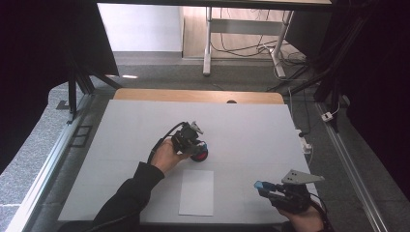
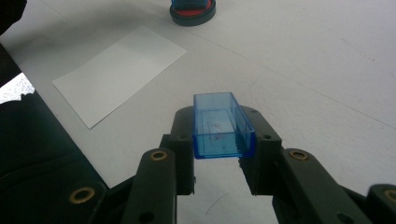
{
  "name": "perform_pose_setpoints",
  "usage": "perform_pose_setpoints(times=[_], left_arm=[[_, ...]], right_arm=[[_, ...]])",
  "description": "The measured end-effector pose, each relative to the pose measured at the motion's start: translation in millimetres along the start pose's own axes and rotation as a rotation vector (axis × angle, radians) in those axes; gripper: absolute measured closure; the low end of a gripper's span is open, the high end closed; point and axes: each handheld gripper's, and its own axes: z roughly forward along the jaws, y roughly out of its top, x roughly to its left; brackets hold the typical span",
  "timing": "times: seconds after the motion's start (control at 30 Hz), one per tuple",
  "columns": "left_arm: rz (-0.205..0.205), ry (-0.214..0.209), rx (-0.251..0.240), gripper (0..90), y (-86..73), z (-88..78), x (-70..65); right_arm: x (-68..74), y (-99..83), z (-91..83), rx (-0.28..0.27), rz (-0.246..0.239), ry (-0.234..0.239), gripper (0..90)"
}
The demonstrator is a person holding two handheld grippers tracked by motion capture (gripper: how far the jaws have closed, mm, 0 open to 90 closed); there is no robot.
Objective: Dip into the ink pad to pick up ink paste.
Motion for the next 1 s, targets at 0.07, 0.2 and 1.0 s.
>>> perform_pose_setpoints(times=[0.07, 0.2, 1.0], left_arm=[[0.001, -0.001, -0.006, 70.2, -0.8, 0.0, 0.2], [0.012, 0.001, -0.016, 70.1, -1.9, -0.2, -0.1], [0.008, -0.011, -0.090, 69.9, -5.7, -24.9, -0.6]], right_arm=[[-0.1, 0.0, 0.0, 0.000, 0.002, 0.001, 68.5], [-0.7, 0.0, -0.2, 0.000, 0.001, 0.002, 68.5], [-0.3, -0.2, -0.8, -0.003, -0.004, 0.005, 68.5]])
